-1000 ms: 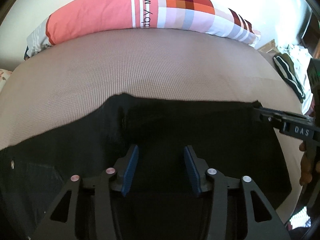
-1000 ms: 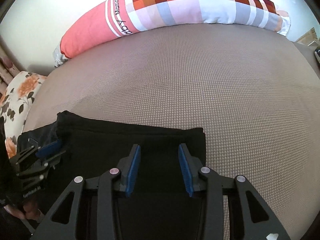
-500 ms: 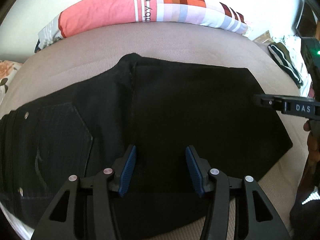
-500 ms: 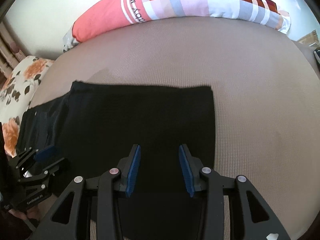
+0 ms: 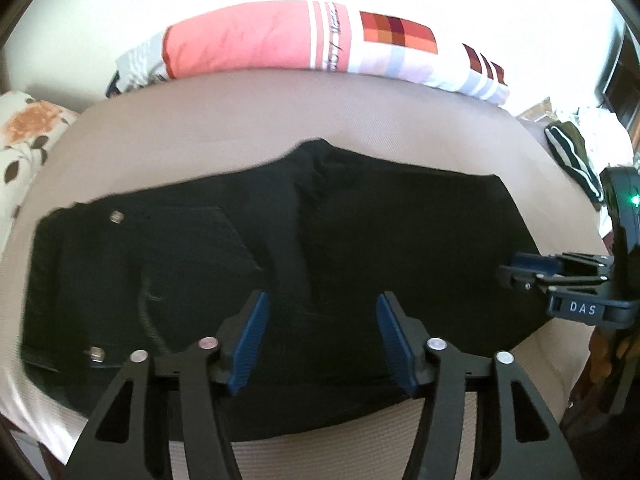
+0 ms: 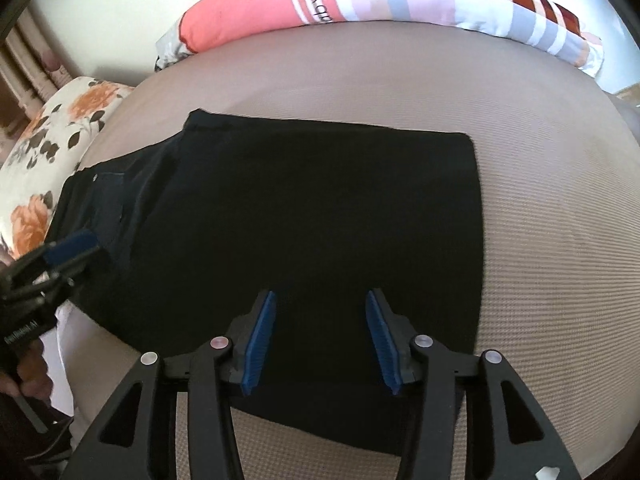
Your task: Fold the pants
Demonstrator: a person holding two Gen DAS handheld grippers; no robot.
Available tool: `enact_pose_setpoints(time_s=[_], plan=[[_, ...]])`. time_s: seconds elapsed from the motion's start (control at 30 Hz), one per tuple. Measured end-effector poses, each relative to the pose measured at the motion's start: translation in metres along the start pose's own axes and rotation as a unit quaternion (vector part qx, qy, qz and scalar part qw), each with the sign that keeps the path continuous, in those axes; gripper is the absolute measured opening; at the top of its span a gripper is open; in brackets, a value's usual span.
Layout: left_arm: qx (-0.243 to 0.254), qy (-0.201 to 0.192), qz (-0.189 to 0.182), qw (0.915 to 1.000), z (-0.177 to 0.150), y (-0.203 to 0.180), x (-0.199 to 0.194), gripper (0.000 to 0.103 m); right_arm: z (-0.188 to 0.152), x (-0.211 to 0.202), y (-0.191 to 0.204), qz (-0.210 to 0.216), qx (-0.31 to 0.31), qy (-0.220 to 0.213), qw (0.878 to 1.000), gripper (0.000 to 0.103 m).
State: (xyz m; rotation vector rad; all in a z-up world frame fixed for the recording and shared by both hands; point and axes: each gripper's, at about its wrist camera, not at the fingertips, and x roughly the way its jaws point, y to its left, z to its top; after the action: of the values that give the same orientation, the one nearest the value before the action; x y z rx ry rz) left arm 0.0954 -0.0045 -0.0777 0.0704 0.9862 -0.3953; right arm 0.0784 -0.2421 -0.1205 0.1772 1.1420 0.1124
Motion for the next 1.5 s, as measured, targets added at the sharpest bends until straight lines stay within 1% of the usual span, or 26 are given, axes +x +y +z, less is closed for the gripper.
enact_pose_setpoints(time_s=[0.03, 0.27, 0.43, 0.63, 0.77, 0.83, 0.9, 1.0, 1.07, 1.1, 1.17, 1.2, 1.27, 1.3, 1.33, 1.4, 1.43, 1.47, 1.5], plan=[[0.001, -0.003, 0.009, 1.0, 0.001, 0.005, -0.005, 0.06, 0.0, 0.001, 0.003, 0.004, -0.002, 0.003, 1.0, 0.046], [-0.015, -0.006, 0.034, 0.9993, 0.012, 0.048, -0.042, 0.06, -0.001, 0.007, 0.031, 0.023, -0.036, 0.027, 0.999, 0.046], [-0.026, -0.019, 0.069, 0.9971, 0.019, 0.087, -0.068, 0.065, 0.0, 0.012, 0.052, 0.032, -0.055, 0.039, 0.997, 0.046], [-0.043, -0.009, 0.098, 0.9942, 0.016, 0.137, -0.082, 0.066, 0.002, 0.019, 0.074, 0.05, -0.068, 0.051, 0.995, 0.046], [-0.07, 0.002, 0.095, 0.993, 0.009, 0.17, -0.081, 0.066, 0.006, 0.023, 0.085, 0.059, -0.07, 0.057, 0.994, 0.046], [-0.092, 0.008, 0.087, 0.992, 0.005, 0.187, -0.078, 0.066, 0.008, 0.025, 0.09, 0.066, -0.066, 0.06, 0.994, 0.048], [-0.111, 0.01, 0.076, 0.9908, 0.003, 0.201, -0.075, 0.066, 0.01, 0.026, 0.093, 0.072, -0.06, 0.063, 0.994, 0.052], [-0.14, 0.017, 0.061, 0.9881, 0.0, 0.222, -0.067, 0.067, 0.016, 0.028, 0.095, 0.078, -0.038, 0.068, 0.994, 0.055], [-0.156, 0.024, 0.044, 0.9866, -0.002, 0.234, -0.061, 0.067, 0.02, 0.027, 0.096, 0.09, -0.022, 0.068, 0.993, 0.055], [-0.163, 0.029, 0.029, 0.9858, -0.003, 0.241, -0.056, 0.067, 0.022, 0.025, 0.096, 0.093, -0.017, 0.064, 0.993, 0.055], [-0.169, 0.038, 0.016, 0.9849, -0.004, 0.249, -0.049, 0.067, 0.026, 0.02, 0.096, 0.096, -0.004, 0.055, 0.994, 0.056], [-0.17, 0.045, -0.001, 0.9845, -0.005, 0.257, -0.042, 0.067, 0.028, 0.018, 0.096, 0.097, 0.001, 0.052, 0.994, 0.057], [-0.18, 0.057, -0.019, 0.9819, -0.006, 0.267, -0.033, 0.067, 0.03, 0.013, 0.094, 0.094, 0.017, 0.043, 0.994, 0.057], [-0.187, 0.065, -0.035, 0.9796, -0.006, 0.273, -0.028, 0.067, 0.031, 0.012, 0.094, 0.093, 0.023, 0.041, 0.995, 0.057], [-0.195, 0.075, -0.065, 0.9758, -0.006, 0.281, -0.021, 0.067, 0.032, 0.01, 0.093, 0.09, 0.032, 0.038, 0.995, 0.057], [-0.204, 0.087, -0.097, 0.9702, -0.005, 0.292, -0.014, 0.067, 0.033, 0.009, 0.092, 0.083, 0.045, 0.036, 0.995, 0.057], [-0.209, 0.094, -0.124, 0.9654, -0.003, 0.298, -0.009, 0.067, 0.034, 0.01, 0.092, 0.079, 0.049, 0.037, 0.995, 0.057], [-0.214, 0.099, -0.142, 0.9615, -0.002, 0.302, -0.006, 0.067, 0.034, 0.01, 0.09, 0.07, 0.056, 0.036, 0.995, 0.057], [-0.219, 0.106, -0.168, 0.9552, 0.0, 0.309, -0.002, 0.067, 0.036, 0.01, 0.09, 0.062, 0.063, 0.033, 0.996, 0.057]])
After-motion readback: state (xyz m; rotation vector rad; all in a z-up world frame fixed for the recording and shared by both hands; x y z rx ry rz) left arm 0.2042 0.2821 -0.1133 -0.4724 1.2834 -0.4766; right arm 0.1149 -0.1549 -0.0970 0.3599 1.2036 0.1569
